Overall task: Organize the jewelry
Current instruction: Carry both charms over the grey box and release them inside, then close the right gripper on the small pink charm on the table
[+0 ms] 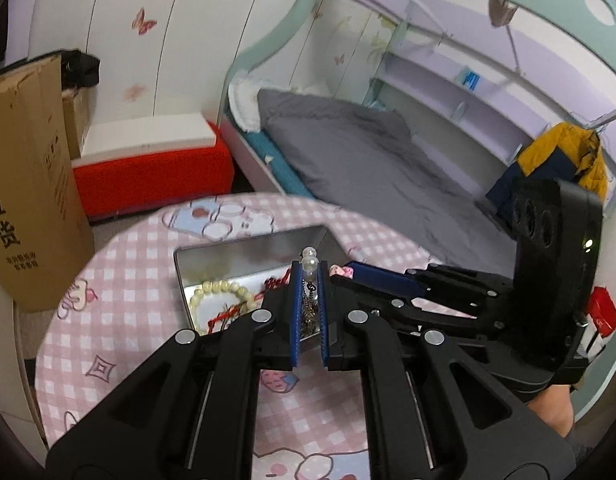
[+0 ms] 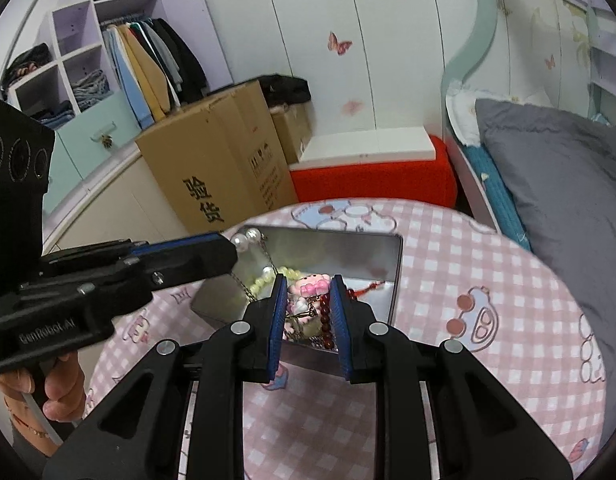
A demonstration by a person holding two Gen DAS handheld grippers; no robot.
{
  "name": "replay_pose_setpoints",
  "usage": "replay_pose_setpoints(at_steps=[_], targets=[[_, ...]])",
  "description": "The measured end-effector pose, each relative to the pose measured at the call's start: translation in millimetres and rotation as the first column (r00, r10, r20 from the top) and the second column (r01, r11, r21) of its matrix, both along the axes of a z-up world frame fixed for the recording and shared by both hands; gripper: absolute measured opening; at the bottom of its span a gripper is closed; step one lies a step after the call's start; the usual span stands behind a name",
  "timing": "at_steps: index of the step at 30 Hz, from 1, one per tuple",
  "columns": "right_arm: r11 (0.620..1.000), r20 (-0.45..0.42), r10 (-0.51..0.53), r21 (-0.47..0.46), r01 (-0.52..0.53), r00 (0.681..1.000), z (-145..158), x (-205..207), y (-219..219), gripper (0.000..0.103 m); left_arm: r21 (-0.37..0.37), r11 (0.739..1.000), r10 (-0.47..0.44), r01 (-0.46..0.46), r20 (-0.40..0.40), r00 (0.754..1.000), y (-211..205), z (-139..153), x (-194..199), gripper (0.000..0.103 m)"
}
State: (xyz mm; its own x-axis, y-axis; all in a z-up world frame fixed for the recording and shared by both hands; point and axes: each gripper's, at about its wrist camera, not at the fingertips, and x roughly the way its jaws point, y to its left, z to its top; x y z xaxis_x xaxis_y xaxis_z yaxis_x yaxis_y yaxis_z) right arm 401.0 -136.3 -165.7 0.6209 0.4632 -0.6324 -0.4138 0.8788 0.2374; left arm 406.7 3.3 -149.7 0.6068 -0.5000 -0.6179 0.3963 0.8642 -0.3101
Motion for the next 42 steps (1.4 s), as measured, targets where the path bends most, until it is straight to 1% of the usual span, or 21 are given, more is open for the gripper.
replay_pose_setpoints(at_steps=[4,9,12,16,18,19,20,21,22,25,30,32,36,39,42], targets=[[1.000,-0.016,-0.009,-0.005,0.009,1.000,-7,1,-3,0.020,0.014,1.000,0.006,-0.005,-0.032,0.999,-1,-14,6,0.008],[1.000,-0.011,-0.028,-0.002,0.028,1.000,-4,-1,-7,0.021,0.008,1.000,0.023,-0.023,-0.070,0.997,3,-19,8,0.008],[0.999,-0.002,-0.038,-0.008,0.038,0.999,0,-4,-10,0.030,0.015,0.999,0.034,-0.033,-0.080,0.996,5,-18,6,0.008],[0.999,0.019,-0.043,-0.013,0.043,0.999,9,-12,-17,0.031,0.017,0.999,0.038,-0.037,-0.076,0.996,6,-12,-4,0.008],[0.999,0.034,-0.053,-0.008,0.053,0.998,18,-20,-24,0.032,0.032,0.999,0.041,-0.038,-0.068,0.997,5,-9,-8,0.016],[0.998,0.039,-0.056,-0.008,0.057,0.998,20,-23,-27,0.033,0.037,0.998,0.045,-0.042,-0.063,0.997,5,-8,-11,0.035],[0.998,0.049,-0.064,-0.008,0.064,0.997,25,-29,-32,0.033,0.037,0.998,0.056,-0.054,-0.053,0.997,6,-5,-14,0.062],[0.998,0.055,-0.068,-0.008,0.068,0.996,28,-34,-36,0.034,0.032,0.997,0.070,-0.069,-0.034,0.997,7,-2,-18,0.064],[0.998,0.059,-0.069,-0.010,0.069,0.996,30,-39,-40,0.034,0.028,0.997,0.078,-0.078,-0.018,0.997,9,1,-21,0.064],[0.996,0.065,-0.082,-0.027,0.084,0.995,33,-55,-48,0.035,0.037,0.997,0.074,-0.074,-0.011,0.997,8,7,-32,0.064],[0.993,0.044,-0.110,-0.047,0.112,0.993,23,-79,-65,0.039,0.051,0.996,0.072,-0.073,0.024,0.997,4,19,-58,0.064],[0.991,0.025,-0.117,-0.064,0.118,0.993,14,-89,-69,0.041,0.071,0.994,0.077,-0.079,0.028,0.997,2,18,-67,0.064],[0.987,-0.022,-0.130,-0.095,0.128,0.991,-11,-103,-70,0.051,0.082,0.992,0.095,-0.096,0.019,0.995,3,12,-83,0.065],[0.978,-0.051,-0.143,-0.162,0.133,0.988,-34,-109,-64,0.052,0.099,0.987,0.124,-0.124,0.010,0.992,5,5,-93,0.065],[0.976,-0.084,-0.135,-0.183,0.118,0.987,-52,-111,-58,0.052,0.108,0.984,0.140,-0.139,-0.002,0.990,7,0,-97,0.065]])
